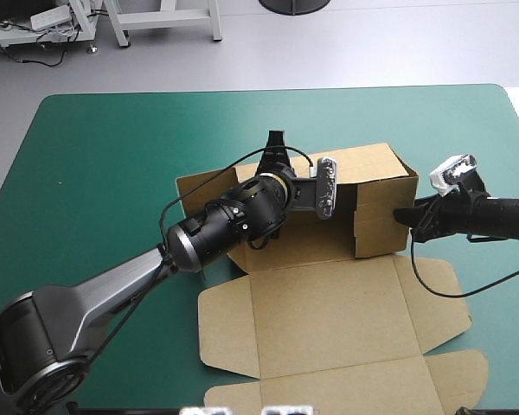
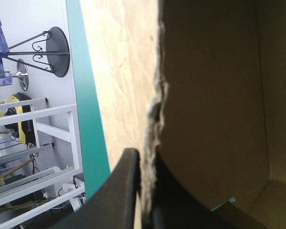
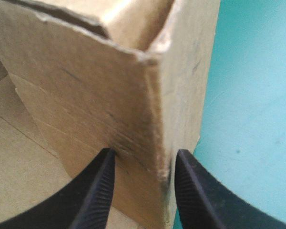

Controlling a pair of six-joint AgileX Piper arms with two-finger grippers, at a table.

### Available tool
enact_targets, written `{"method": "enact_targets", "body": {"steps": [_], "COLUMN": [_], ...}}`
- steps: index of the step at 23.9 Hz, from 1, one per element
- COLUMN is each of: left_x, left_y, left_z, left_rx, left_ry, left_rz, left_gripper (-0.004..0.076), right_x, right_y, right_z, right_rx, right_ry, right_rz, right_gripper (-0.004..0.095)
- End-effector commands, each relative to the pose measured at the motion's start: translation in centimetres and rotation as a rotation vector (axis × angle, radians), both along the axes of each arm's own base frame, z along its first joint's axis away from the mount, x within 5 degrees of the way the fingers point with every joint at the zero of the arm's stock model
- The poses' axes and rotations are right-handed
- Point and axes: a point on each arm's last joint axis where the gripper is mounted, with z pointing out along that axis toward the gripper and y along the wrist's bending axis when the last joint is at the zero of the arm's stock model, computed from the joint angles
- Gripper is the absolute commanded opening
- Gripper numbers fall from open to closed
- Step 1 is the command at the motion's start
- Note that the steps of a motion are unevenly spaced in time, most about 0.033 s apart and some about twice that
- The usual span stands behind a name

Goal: Fold the box

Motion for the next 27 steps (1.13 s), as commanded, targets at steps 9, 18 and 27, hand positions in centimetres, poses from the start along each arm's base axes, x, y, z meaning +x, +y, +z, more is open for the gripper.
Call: {"method": "enact_targets", "body": {"steps": [9,18,27], "left_x": [-3.4,-3.8,-3.5], "left_y": [-1.7,-1.8,-1.8], "left_z": [1.4,1.6,1.9], "left_rx": [-0.094,-0.098,-0.077], "left_ry": [0.048,0.038,-0.018], "left_rz": [-0.075,-0.087,-0.096], "left_gripper": [-0.0006,-0.0006,0.0221], "right_x": [1.5,2.0,1.9], "right_y": [1.6,2.0,2.1], "right_z": [1.7,2.2,2.3], "right_rx": [0.048,0.106,0.123], "right_ry": [-0.171,-0.209,-0.199], "right_rz": [-0.004,-0.06,-0.051], "right_gripper": [0.0363,-0.0017,-0.0018]}}
